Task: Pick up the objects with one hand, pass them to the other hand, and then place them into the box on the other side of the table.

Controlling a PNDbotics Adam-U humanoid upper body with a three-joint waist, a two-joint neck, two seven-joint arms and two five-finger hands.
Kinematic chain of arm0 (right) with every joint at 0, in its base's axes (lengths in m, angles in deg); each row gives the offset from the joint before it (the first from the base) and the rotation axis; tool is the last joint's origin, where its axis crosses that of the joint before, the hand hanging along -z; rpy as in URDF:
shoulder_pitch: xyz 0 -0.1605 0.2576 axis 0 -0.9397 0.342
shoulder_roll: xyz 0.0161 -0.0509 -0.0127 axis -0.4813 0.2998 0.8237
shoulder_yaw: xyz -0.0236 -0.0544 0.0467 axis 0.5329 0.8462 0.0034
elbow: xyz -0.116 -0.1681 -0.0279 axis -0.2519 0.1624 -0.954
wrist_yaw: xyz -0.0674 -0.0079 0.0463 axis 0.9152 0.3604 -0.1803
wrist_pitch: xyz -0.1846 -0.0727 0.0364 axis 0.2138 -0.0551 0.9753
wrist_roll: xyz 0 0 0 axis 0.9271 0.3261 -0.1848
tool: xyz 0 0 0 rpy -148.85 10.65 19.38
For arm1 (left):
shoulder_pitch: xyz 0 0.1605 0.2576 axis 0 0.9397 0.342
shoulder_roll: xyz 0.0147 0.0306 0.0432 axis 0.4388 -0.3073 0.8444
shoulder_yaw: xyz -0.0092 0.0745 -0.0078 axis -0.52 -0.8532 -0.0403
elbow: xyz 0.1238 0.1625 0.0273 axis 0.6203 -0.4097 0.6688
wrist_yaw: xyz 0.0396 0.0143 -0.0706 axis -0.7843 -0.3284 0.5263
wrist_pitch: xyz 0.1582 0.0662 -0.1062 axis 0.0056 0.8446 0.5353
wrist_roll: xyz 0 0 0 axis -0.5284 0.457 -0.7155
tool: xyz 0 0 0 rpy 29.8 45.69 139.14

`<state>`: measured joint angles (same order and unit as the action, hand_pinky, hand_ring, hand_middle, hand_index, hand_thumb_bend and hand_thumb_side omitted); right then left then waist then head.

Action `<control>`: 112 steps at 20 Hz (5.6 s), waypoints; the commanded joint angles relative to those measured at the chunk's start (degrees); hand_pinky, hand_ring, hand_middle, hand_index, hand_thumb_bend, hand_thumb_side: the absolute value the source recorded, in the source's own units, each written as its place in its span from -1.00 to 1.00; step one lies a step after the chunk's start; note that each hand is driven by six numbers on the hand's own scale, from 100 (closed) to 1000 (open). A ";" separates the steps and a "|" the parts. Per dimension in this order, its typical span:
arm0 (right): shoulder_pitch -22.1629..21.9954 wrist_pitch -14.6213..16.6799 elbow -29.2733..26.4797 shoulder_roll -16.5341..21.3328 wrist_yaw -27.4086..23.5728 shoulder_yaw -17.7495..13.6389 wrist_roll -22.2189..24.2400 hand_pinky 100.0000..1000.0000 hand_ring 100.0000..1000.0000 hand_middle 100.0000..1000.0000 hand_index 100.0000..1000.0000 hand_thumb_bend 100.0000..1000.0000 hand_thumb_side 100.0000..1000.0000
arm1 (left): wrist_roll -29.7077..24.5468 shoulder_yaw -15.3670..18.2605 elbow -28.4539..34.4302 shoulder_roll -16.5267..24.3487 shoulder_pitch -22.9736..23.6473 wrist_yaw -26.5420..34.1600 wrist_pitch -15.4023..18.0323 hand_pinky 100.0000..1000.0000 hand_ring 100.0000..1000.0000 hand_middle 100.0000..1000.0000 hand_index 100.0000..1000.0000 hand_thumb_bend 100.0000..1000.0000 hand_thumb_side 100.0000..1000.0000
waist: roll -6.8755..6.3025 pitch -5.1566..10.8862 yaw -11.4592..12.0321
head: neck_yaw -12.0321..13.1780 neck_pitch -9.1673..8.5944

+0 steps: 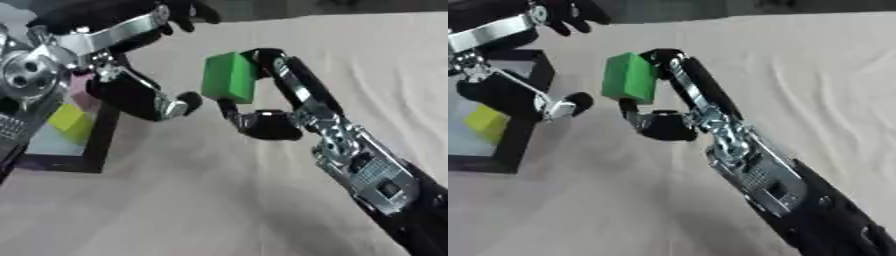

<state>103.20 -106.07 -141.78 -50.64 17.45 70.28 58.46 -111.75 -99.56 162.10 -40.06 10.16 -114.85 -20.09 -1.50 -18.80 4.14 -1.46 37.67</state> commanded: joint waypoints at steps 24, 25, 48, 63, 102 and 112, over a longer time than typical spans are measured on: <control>2.14 0.66 -2.58 -0.67 2.88 -0.08 1.59 0.51 0.30 0.11 -0.04 -1.00 -1.00 | -0.41 -0.32 0.66 -3.10 -0.06 -0.97 -5.96 0.58 0.61 0.65 0.81 -0.63 -0.87 | -0.36 2.76 -0.10 | 3.57 -0.20; 2.13 0.62 -2.61 -0.67 2.88 -0.08 1.62 0.51 0.30 0.11 -0.04 -1.00 -1.00 | -0.07 -0.33 0.66 -3.23 -0.01 -0.97 -6.20 0.57 0.60 0.64 0.81 -0.64 -0.86 | -0.36 2.75 -0.12 | 3.61 -0.36; 1.50 0.55 -5.58 0.80 2.75 -0.51 1.53 0.45 0.28 0.11 -0.05 -1.00 -1.00 | -6.57 -0.95 0.66 -3.37 0.93 -4.36 -7.24 0.59 0.64 0.71 0.80 -0.61 -0.79 | -0.33 2.63 -0.21 | 3.50 0.15; 1.37 0.78 -6.31 0.88 2.63 -0.47 2.15 0.41 0.23 0.10 -0.07 -1.00 -1.00 | -3.67 -1.79 -2.37 -5.23 0.59 -5.33 -8.16 0.53 0.57 0.62 0.76 -0.70 -0.83 | -0.31 2.58 -0.29 | 3.63 0.00; 0.76 -0.61 -7.05 1.40 0.87 -1.39 2.89 0.38 0.16 0.14 0.02 -0.76 -1.00 | 2.18 -1.59 -1.81 -5.68 0.76 -8.49 -9.06 0.24 0.09 -0.18 -0.04 -0.82 -1.00 | -0.24 2.59 -0.05 | 3.44 -0.61; 0.42 -1.83 -7.43 1.71 10.13 -2.98 16.76 0.52 0.26 0.31 0.26 -0.57 -0.60 | 5.05 -1.97 -3.22 -5.36 0.99 -7.27 -8.83 0.23 0.03 -0.30 -0.19 -0.68 -1.00 | -0.17 2.59 -0.17 | 3.78 -0.58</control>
<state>103.07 -108.08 -147.10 -49.53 26.93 67.31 73.52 -107.21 -102.66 159.56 -46.69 11.80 -121.21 -28.61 -1.50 -18.80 3.96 2.08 37.58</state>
